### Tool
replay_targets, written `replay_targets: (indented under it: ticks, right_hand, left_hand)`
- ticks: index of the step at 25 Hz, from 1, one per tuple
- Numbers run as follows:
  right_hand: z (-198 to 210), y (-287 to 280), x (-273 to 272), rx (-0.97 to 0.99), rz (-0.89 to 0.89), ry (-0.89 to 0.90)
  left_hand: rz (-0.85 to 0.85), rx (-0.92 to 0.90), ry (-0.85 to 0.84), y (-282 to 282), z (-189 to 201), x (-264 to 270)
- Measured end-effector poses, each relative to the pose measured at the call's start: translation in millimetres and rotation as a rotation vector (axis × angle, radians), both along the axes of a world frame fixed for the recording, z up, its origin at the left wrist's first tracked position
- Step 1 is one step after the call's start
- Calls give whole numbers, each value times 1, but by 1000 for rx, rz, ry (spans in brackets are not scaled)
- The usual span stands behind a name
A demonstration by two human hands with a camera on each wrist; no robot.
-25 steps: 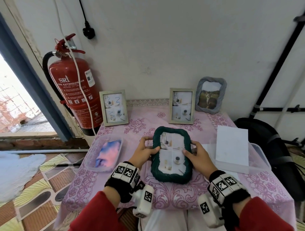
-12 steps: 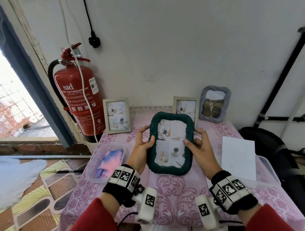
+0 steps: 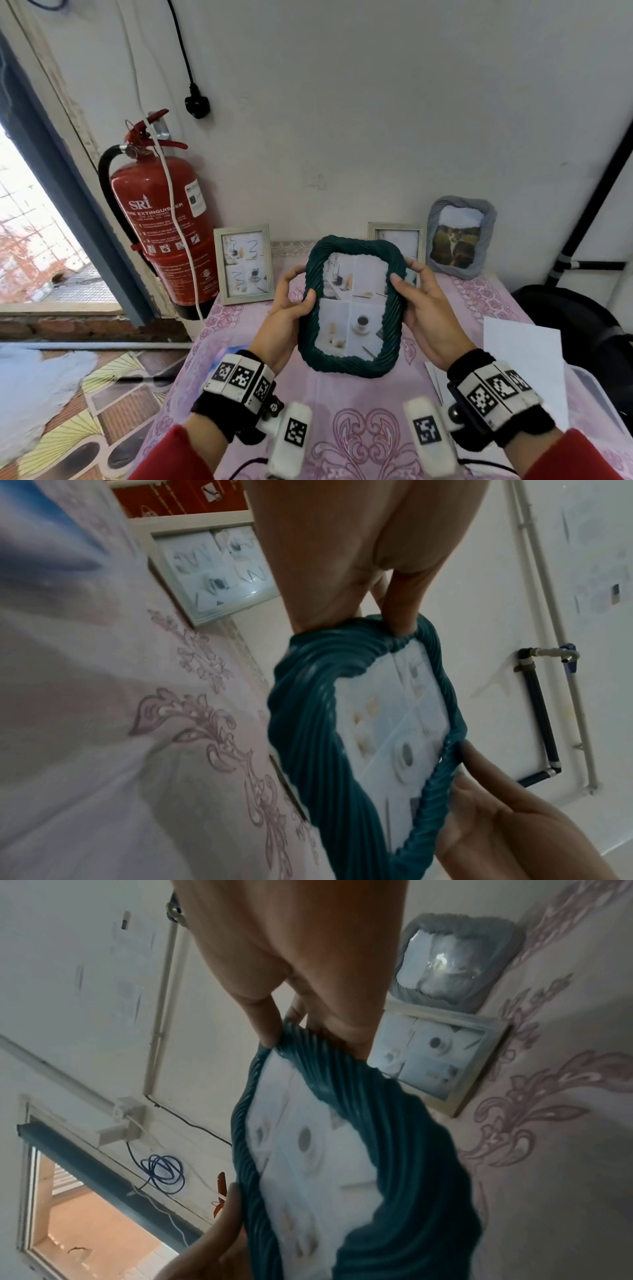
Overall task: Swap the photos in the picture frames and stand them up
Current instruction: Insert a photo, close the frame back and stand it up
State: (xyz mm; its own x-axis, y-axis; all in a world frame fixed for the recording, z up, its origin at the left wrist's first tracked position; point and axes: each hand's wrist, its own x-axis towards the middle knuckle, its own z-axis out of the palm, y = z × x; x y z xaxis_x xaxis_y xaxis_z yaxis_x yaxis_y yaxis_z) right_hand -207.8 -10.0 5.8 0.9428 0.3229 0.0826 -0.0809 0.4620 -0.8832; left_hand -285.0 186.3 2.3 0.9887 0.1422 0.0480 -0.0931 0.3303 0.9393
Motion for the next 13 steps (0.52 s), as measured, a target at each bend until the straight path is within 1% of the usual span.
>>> replay_targets:
  ticks: [3,5,7,9,11,13]
  right_hand:
    - [9,17,20,-59,-1,-57]
    - [12,33,38,-121,-19,-88]
    - [12,55,59,-111,-15,-93]
    - [10,79,83,-97,-6,-87]
    - [8,102,106,-148,-9,-100]
    - [4,124,133,-212,-25,-117]
  left_hand:
    - [87,253,14,21,14,17]
    - [148,355,37,38,23,36]
    - [202,378,78,54,26,58]
    - [261,362,112,65,21,82]
    - [305,344,129,73,10,103]
    - [304,324,120,79,-4,127]
